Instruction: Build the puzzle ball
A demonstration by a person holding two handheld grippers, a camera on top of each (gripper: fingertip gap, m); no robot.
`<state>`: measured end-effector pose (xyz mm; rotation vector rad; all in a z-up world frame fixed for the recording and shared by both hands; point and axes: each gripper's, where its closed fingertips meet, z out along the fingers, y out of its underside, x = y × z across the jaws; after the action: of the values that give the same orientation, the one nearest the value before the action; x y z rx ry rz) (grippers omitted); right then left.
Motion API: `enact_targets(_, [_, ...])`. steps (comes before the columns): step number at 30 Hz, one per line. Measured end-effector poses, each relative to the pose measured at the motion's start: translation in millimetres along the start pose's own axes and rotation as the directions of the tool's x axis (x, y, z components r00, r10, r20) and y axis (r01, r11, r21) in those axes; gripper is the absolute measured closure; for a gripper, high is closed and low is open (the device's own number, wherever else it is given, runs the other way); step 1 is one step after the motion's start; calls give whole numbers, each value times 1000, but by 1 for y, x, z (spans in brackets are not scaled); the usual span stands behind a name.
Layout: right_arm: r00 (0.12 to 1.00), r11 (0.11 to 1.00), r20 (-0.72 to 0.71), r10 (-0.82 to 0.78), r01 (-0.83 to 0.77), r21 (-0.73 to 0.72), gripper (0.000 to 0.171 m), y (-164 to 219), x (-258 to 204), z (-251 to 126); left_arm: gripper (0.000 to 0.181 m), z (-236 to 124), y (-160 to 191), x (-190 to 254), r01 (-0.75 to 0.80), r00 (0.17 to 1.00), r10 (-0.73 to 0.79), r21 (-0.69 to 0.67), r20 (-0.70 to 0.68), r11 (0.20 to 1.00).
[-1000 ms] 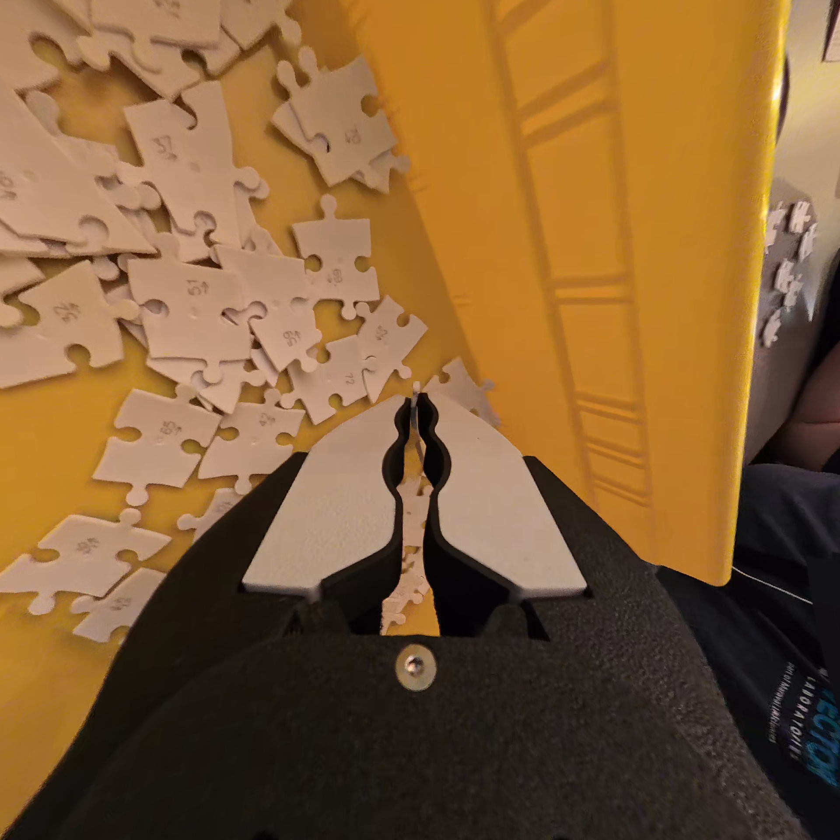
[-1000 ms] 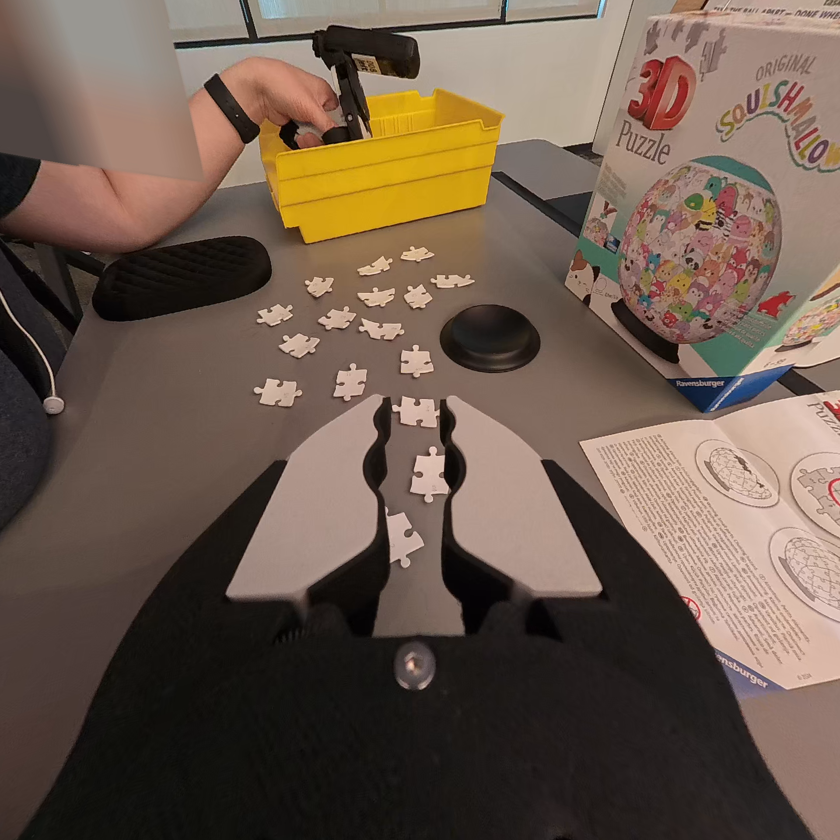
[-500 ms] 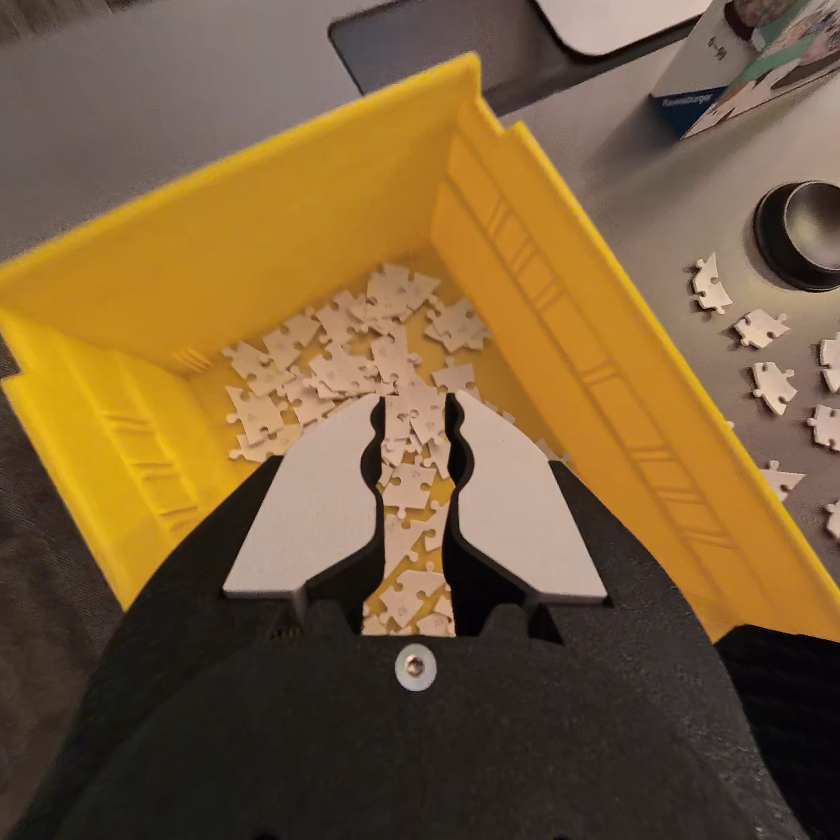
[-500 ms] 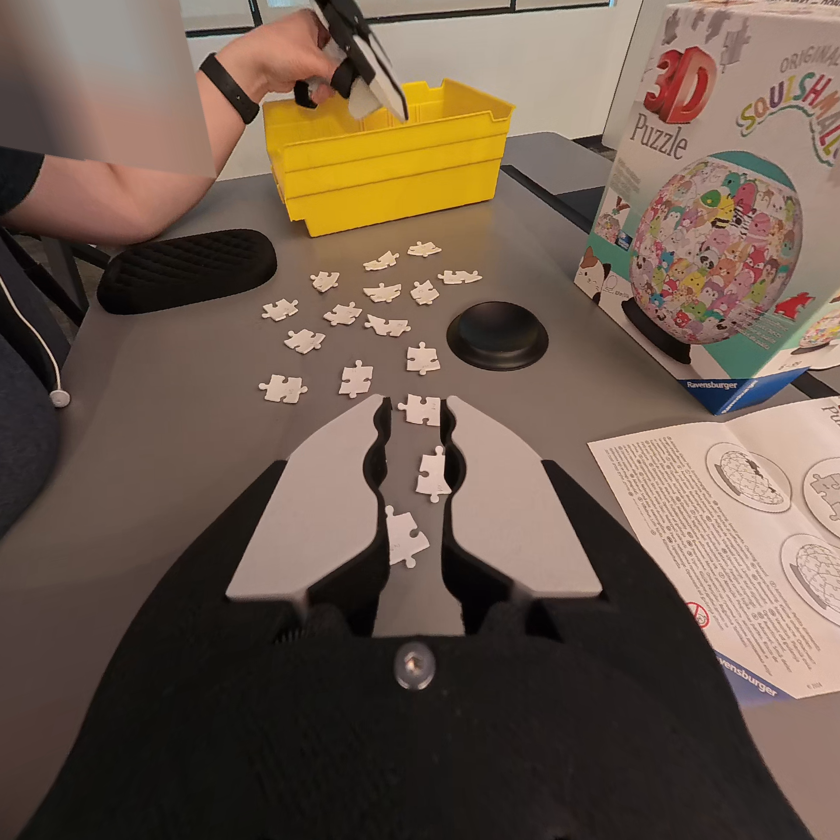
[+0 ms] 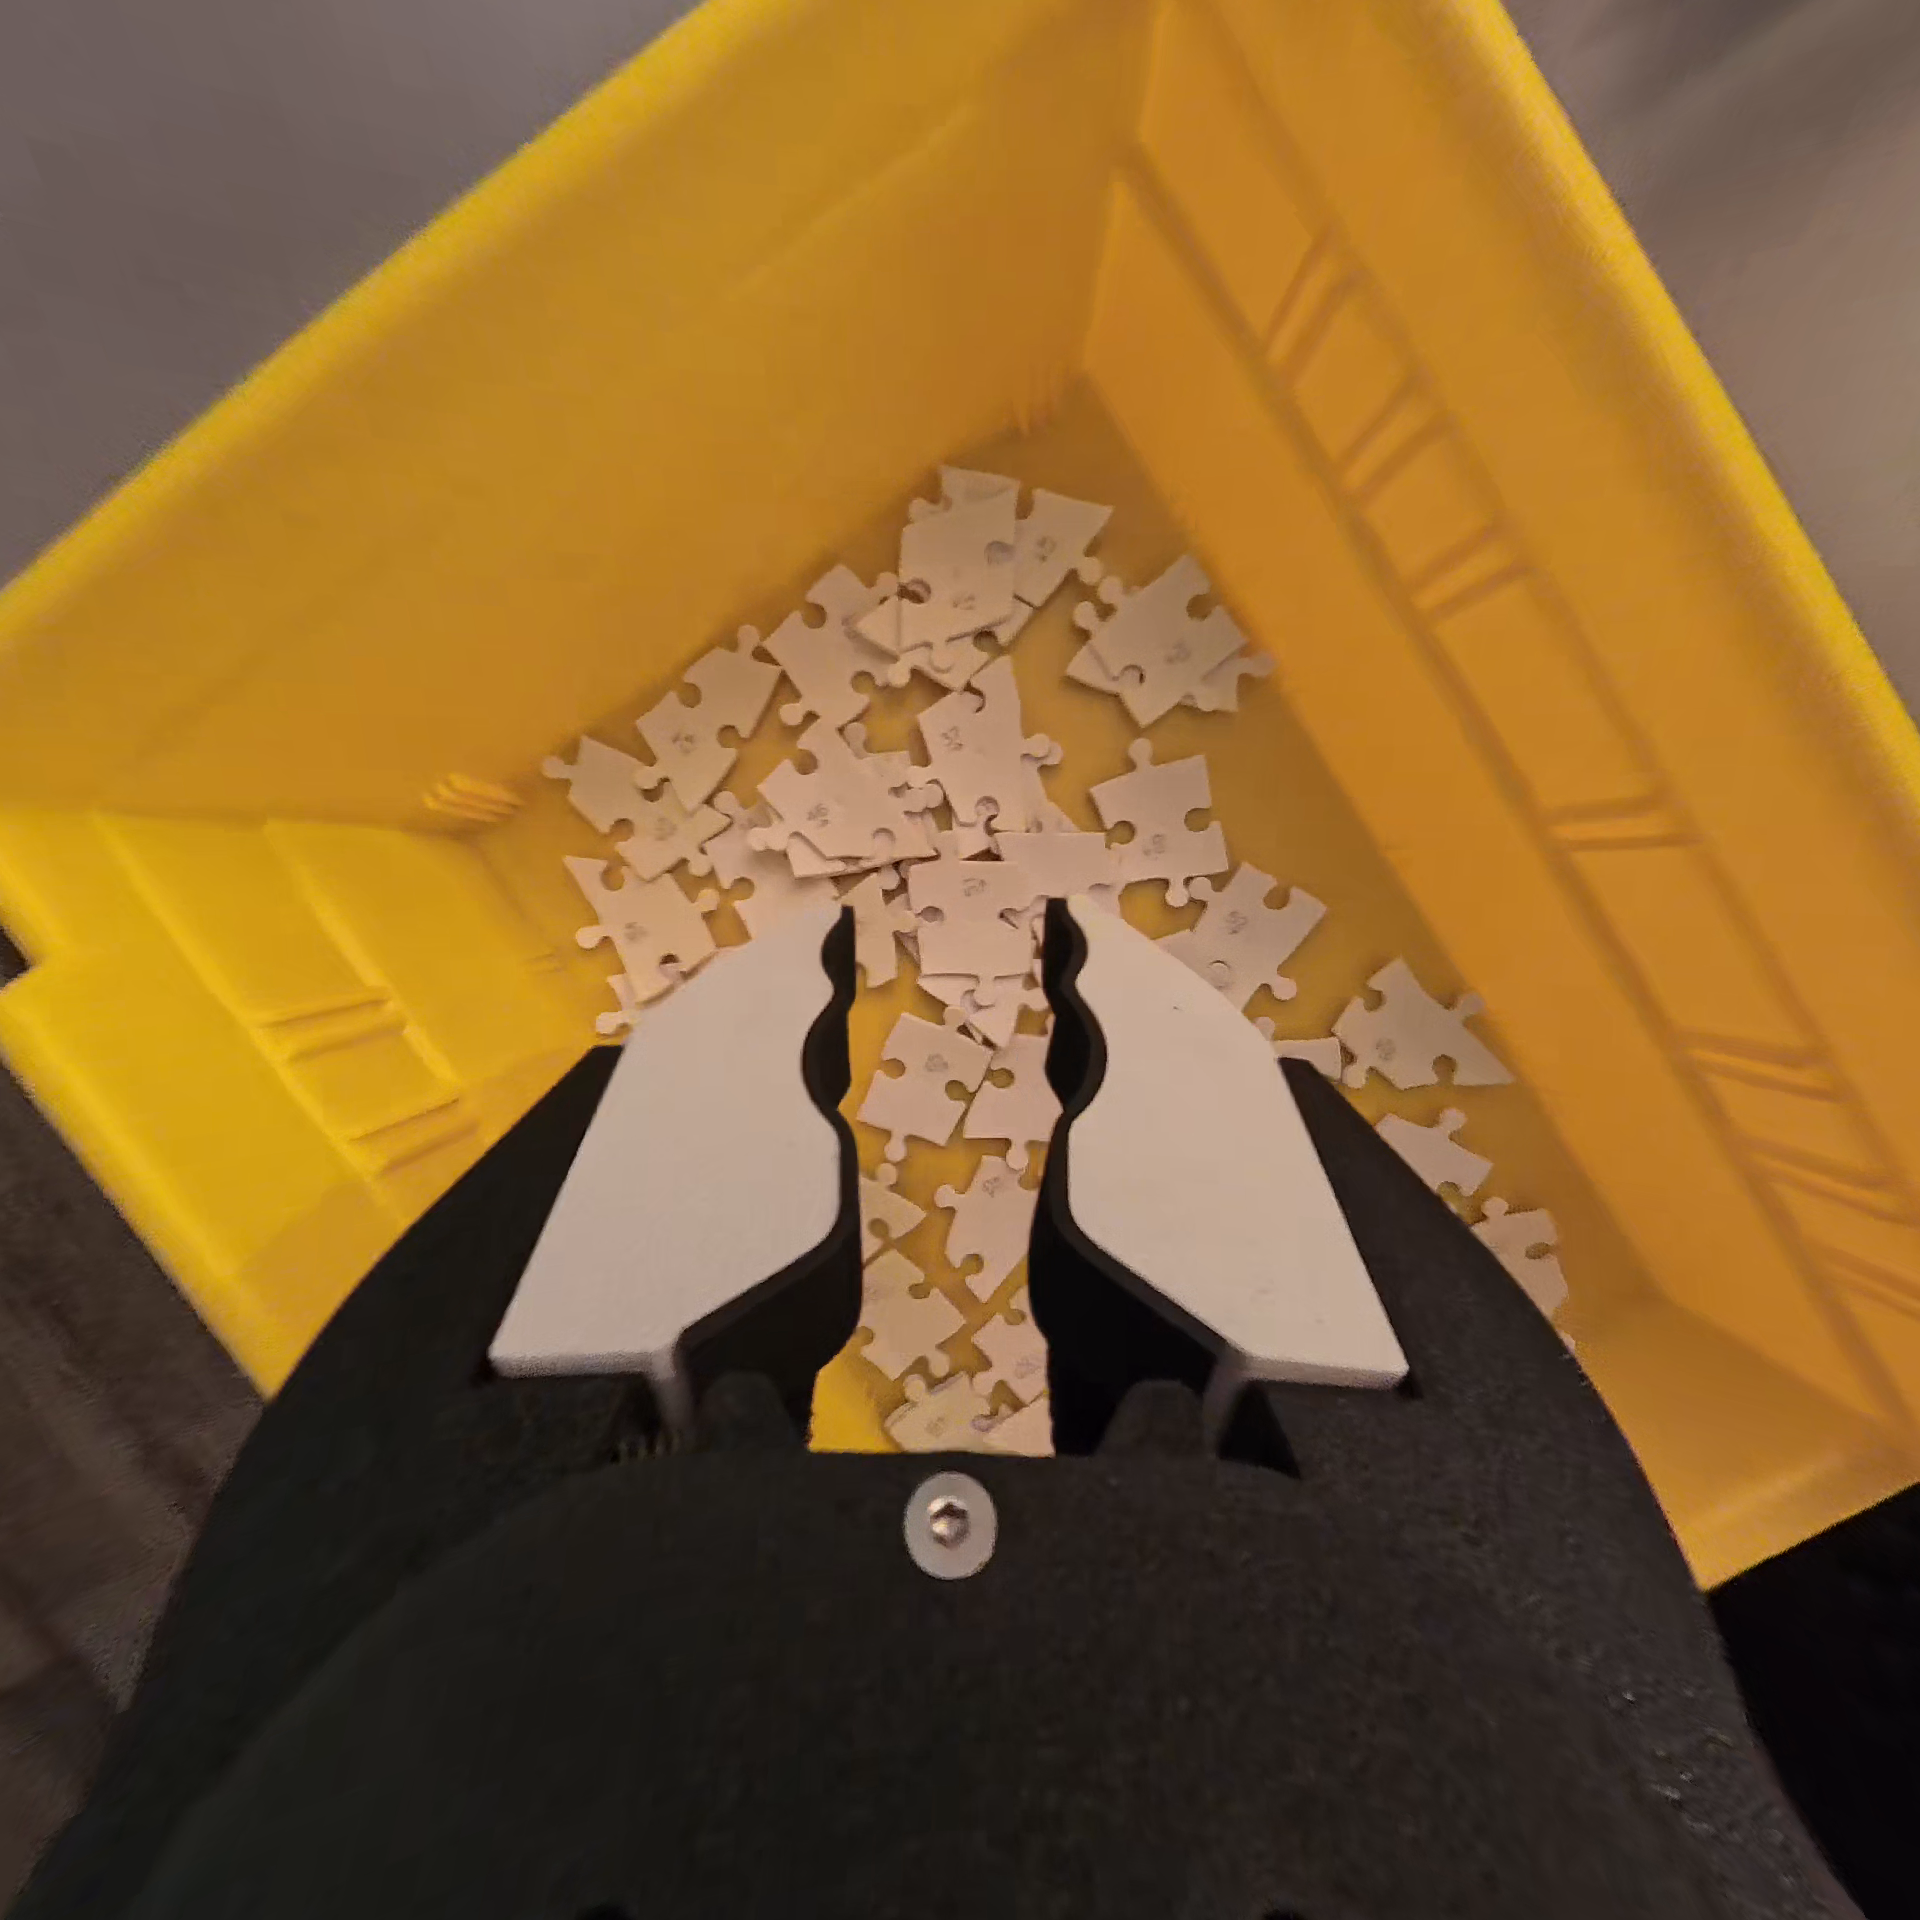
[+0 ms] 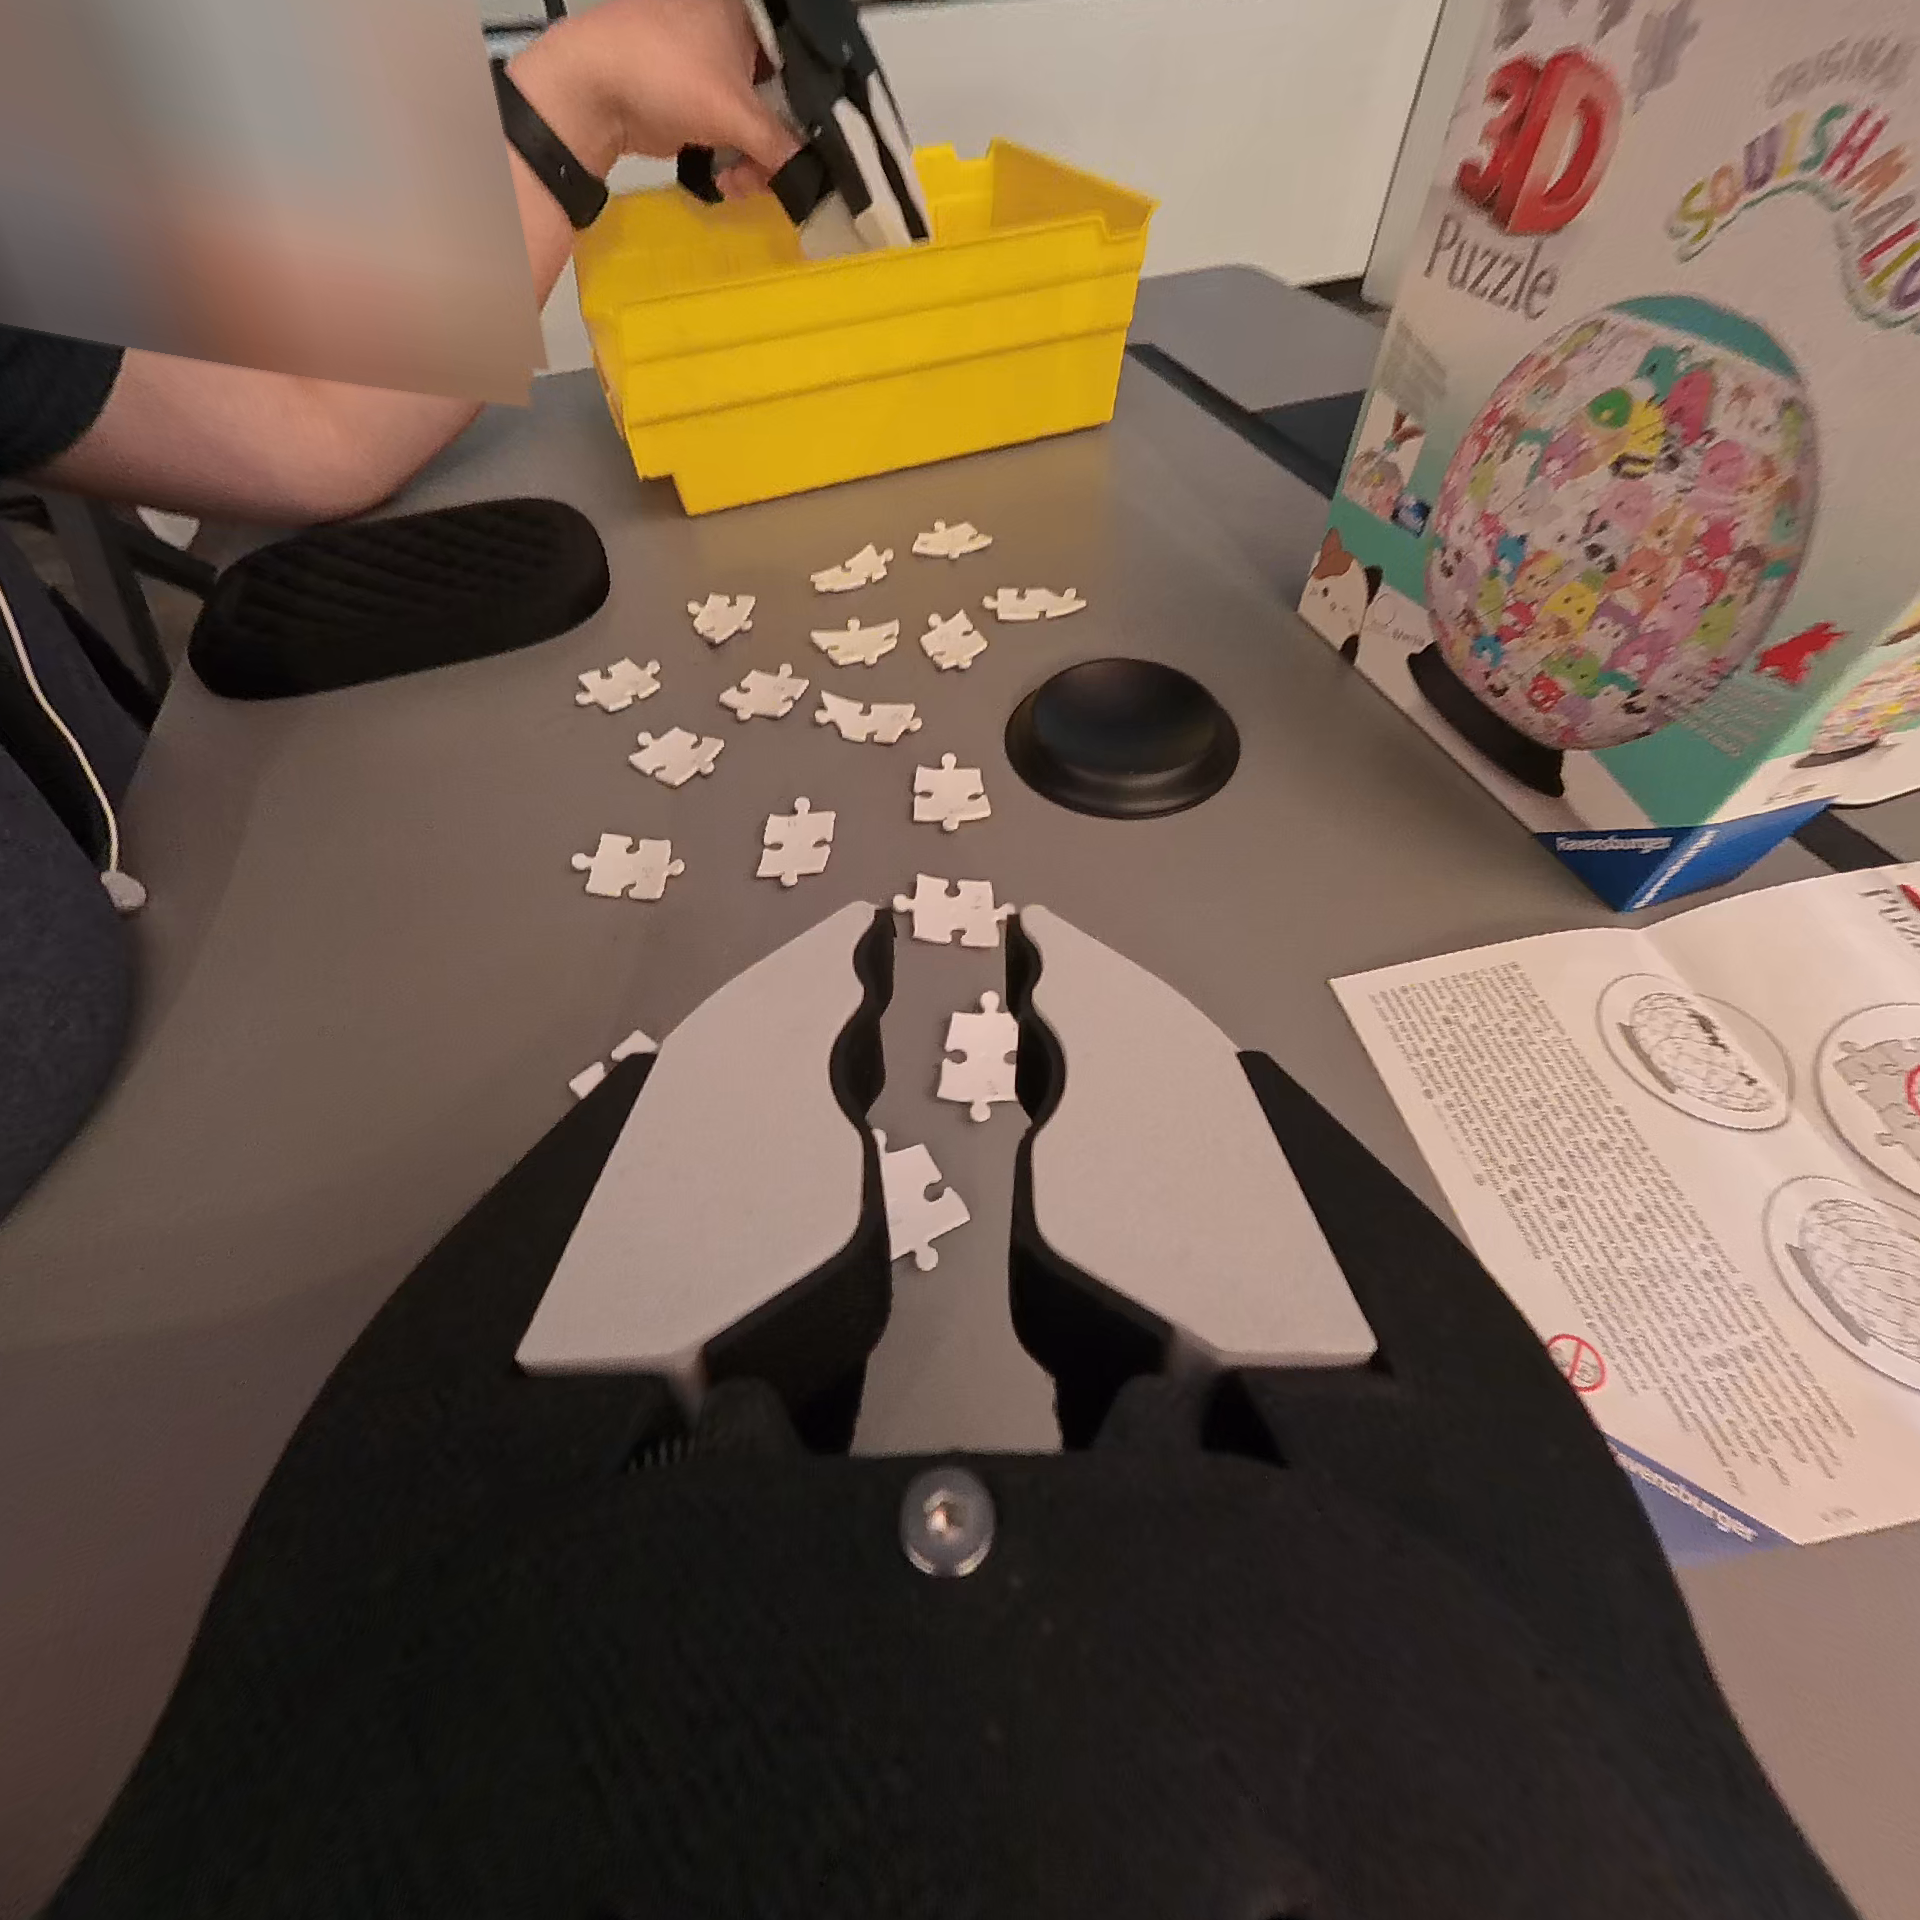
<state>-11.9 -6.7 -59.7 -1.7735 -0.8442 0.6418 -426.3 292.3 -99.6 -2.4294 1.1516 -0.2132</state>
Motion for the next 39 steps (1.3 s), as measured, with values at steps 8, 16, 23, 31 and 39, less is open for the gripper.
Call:
enact_targets(8, [1000,998,20,-21,22,-51,150,7,-7,8,132,28,23,8,29,999,-36,-162,-36,986])
enact_targets(16, [1000,998,22,4,-3,-65,149,14,-3,9,127,-16,76,47,-43,989,-13,-377,-146,925])
enact_targets(23, [999,997,38,3,0,-83,149,17,-5,12,133,-32,107,60,-139,983,69,-441,-171,887])
enact_targets(31, [1000,999,20,5,-4,-41,149,11,-1,6,139,-37,108,36,-116,993,115,-419,-27,901])
enact_targets(39, [1000,997,20,23,-22,-78,149,21,1,11,141,-38,140,30,-94,994,104,-597,-18,797])
